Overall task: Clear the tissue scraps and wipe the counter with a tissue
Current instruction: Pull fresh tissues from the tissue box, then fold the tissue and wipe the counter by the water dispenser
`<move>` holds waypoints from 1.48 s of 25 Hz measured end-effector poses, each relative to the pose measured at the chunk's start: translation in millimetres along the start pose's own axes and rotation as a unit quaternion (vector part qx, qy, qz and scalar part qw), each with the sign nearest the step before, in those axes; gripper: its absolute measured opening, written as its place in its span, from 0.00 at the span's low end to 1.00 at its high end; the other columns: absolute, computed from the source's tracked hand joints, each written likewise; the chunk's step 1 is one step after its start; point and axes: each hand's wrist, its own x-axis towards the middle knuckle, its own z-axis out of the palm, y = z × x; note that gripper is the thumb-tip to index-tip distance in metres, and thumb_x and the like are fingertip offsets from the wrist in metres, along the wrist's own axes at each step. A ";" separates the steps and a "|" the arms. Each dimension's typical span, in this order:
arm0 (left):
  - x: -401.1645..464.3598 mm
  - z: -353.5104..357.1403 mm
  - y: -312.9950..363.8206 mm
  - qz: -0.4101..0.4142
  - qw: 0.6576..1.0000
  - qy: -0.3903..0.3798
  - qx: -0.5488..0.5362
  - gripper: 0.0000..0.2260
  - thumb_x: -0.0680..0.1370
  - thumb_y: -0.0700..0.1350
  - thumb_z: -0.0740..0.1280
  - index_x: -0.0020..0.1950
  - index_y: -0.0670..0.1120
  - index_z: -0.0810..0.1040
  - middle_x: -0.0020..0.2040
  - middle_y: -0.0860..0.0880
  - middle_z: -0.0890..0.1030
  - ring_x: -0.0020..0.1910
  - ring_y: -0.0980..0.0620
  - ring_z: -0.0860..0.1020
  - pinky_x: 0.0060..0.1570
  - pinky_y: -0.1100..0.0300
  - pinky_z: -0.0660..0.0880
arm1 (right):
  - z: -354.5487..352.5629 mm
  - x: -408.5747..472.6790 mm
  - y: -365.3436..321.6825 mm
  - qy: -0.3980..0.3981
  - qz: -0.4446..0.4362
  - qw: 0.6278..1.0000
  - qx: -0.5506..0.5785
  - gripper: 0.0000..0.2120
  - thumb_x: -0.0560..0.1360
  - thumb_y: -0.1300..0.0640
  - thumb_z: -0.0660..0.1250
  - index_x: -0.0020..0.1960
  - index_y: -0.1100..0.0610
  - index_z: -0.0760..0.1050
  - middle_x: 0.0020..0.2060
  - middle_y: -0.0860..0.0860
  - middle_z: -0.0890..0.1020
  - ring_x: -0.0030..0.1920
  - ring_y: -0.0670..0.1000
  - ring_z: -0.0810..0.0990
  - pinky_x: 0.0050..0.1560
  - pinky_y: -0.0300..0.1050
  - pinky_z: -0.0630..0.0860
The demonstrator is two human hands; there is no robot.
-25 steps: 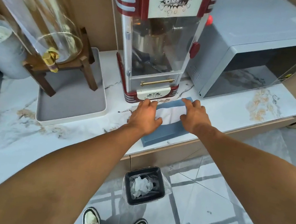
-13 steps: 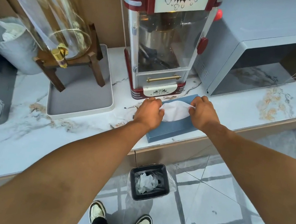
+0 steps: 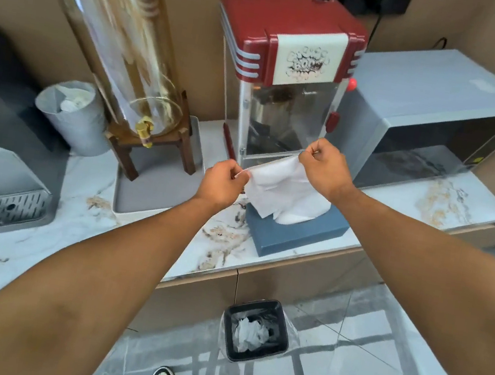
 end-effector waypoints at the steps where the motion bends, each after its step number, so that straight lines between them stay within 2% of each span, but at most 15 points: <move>1: -1.3 -10.5 -0.6 -0.022 0.999 0.013 -0.030 0.11 0.78 0.48 0.66 0.39 0.43 0.74 0.32 0.50 0.77 0.29 0.60 0.76 0.29 0.66 0.71 | 5.9 -0.2 -9.7 -0.002 -0.008 1.000 0.005 0.06 0.67 0.47 0.63 0.36 0.48 0.72 0.29 0.47 0.78 0.33 0.47 0.75 0.34 0.43 0.72; 3: -4.7 -31.6 -3.9 -0.070 0.993 0.036 -0.091 0.10 0.77 0.46 0.64 0.38 0.45 0.70 0.34 0.49 0.74 0.34 0.50 0.73 0.35 0.57 0.71 | 22.1 -1.8 -28.8 -0.010 -0.023 0.999 0.021 0.05 0.67 0.48 0.64 0.36 0.49 0.72 0.28 0.45 0.77 0.30 0.45 0.73 0.33 0.42 0.71; 6: -14.7 -61.6 -17.1 -0.117 0.978 0.077 -0.157 0.08 0.78 0.46 0.61 0.40 0.48 0.68 0.38 0.50 0.71 0.39 0.49 0.70 0.35 0.56 0.68 | 56.3 -6.4 -49.7 -0.038 -0.045 0.997 0.042 0.04 0.69 0.50 0.65 0.36 0.49 0.73 0.29 0.45 0.78 0.30 0.46 0.73 0.33 0.43 0.72; 10: -43.9 -103.3 -66.5 -0.169 0.970 0.112 -0.136 0.06 0.81 0.48 0.57 0.52 0.46 0.68 0.45 0.50 0.74 0.45 0.49 0.73 0.41 0.55 0.71 | 128.2 -24.3 -68.7 -0.105 -0.075 0.990 0.056 0.07 0.75 0.54 0.67 0.40 0.50 0.72 0.34 0.49 0.78 0.34 0.47 0.74 0.37 0.42 0.71; 13: -72.0 -126.1 -114.6 -0.197 0.962 0.154 -0.114 0.08 0.82 0.47 0.58 0.56 0.44 0.68 0.50 0.45 0.76 0.50 0.45 0.75 0.51 0.51 0.75 | 186.0 -50.4 -70.3 -0.153 -0.057 0.983 0.089 0.04 0.77 0.57 0.67 0.47 0.54 0.72 0.35 0.53 0.77 0.37 0.51 0.74 0.41 0.46 0.70; 15: -92.8 -132.9 -145.6 -0.215 0.951 0.187 -0.117 0.10 0.81 0.46 0.61 0.57 0.42 0.69 0.50 0.43 0.77 0.51 0.42 0.77 0.54 0.50 0.75 | 217.3 -74.2 -66.2 -0.164 -0.036 0.981 0.098 0.07 0.77 0.58 0.67 0.53 0.56 0.71 0.35 0.54 0.77 0.36 0.52 0.75 0.41 0.47 0.71; 17: -116.3 -136.9 -175.5 -0.244 0.931 0.235 -0.132 0.09 0.79 0.46 0.65 0.54 0.44 0.71 0.43 0.46 0.79 0.47 0.43 0.79 0.48 0.55 0.74 | 245.6 -102.9 -60.9 -0.157 -0.007 0.981 0.110 0.10 0.77 0.56 0.69 0.54 0.55 0.69 0.34 0.52 0.77 0.34 0.50 0.75 0.39 0.44 0.72; 20: -152.7 -144.6 -210.7 -0.286 0.912 0.258 -0.144 0.09 0.76 0.50 0.71 0.50 0.50 0.73 0.35 0.54 0.77 0.37 0.51 0.78 0.37 0.62 0.70 | 284.1 -145.9 -54.6 -0.154 0.067 0.980 0.104 0.12 0.76 0.52 0.70 0.49 0.53 0.66 0.36 0.52 0.77 0.34 0.52 0.75 0.41 0.45 0.72; 22: -171.8 -150.7 -228.1 -0.304 0.907 0.237 -0.172 0.10 0.74 0.53 0.72 0.51 0.52 0.76 0.36 0.53 0.78 0.35 0.54 0.76 0.35 0.64 0.70 | 304.1 -169.5 -49.7 -0.156 0.123 0.975 0.098 0.12 0.75 0.50 0.70 0.47 0.54 0.67 0.37 0.52 0.77 0.35 0.52 0.74 0.40 0.44 0.70; 25: -198.7 -168.4 -249.8 -0.297 0.908 0.178 -0.237 0.13 0.74 0.56 0.72 0.56 0.56 0.80 0.41 0.56 0.81 0.38 0.57 0.78 0.39 0.65 0.74 | 330.7 -199.3 -48.8 -0.180 0.207 0.959 0.080 0.12 0.75 0.49 0.68 0.48 0.55 0.69 0.39 0.52 0.77 0.36 0.49 0.74 0.34 0.42 0.67; 26: -208.2 -173.7 -256.5 -0.285 0.912 0.150 -0.254 0.12 0.73 0.55 0.73 0.56 0.57 0.81 0.41 0.59 0.82 0.38 0.61 0.78 0.38 0.67 0.74 | 337.4 -207.3 -49.1 -0.184 0.225 0.954 0.075 0.12 0.75 0.49 0.68 0.49 0.55 0.70 0.40 0.51 0.76 0.36 0.49 0.74 0.33 0.41 0.67; 28: -225.7 -182.9 -272.7 -0.262 0.921 0.069 -0.279 0.12 0.71 0.49 0.77 0.53 0.53 0.84 0.34 0.63 0.81 0.32 0.66 0.76 0.33 0.73 0.71 | 350.3 -220.2 -49.3 -0.177 0.251 0.949 0.075 0.10 0.75 0.51 0.68 0.50 0.55 0.70 0.42 0.51 0.77 0.39 0.51 0.75 0.35 0.41 0.69; 31: -241.2 -193.7 -297.5 -0.289 0.928 -0.013 -0.234 0.11 0.67 0.44 0.80 0.48 0.52 0.85 0.31 0.59 0.81 0.30 0.63 0.76 0.29 0.71 0.71 | 360.9 -231.5 -55.6 -0.185 0.265 0.944 0.063 0.08 0.76 0.50 0.68 0.49 0.55 0.76 0.44 0.51 0.79 0.40 0.51 0.76 0.39 0.42 0.71; 34: -245.3 -202.9 -319.1 -0.297 0.940 -0.001 -0.165 0.05 0.69 0.48 0.78 0.42 0.53 0.84 0.37 0.47 0.83 0.33 0.55 0.79 0.31 0.64 0.75 | 366.1 -239.3 -66.6 -0.284 0.243 0.927 0.030 0.16 0.74 0.42 0.70 0.44 0.56 0.82 0.40 0.50 0.82 0.37 0.49 0.78 0.37 0.41 0.72; 37: -245.3 -212.4 -333.1 -0.301 0.942 -0.003 -0.148 0.06 0.69 0.51 0.77 0.42 0.51 0.84 0.40 0.49 0.82 0.40 0.52 0.80 0.38 0.61 0.76 | 364.2 -246.8 -72.6 -0.416 0.170 0.893 0.012 0.20 0.63 0.35 0.77 0.47 0.47 0.83 0.47 0.44 0.85 0.47 0.44 0.82 0.43 0.38 0.76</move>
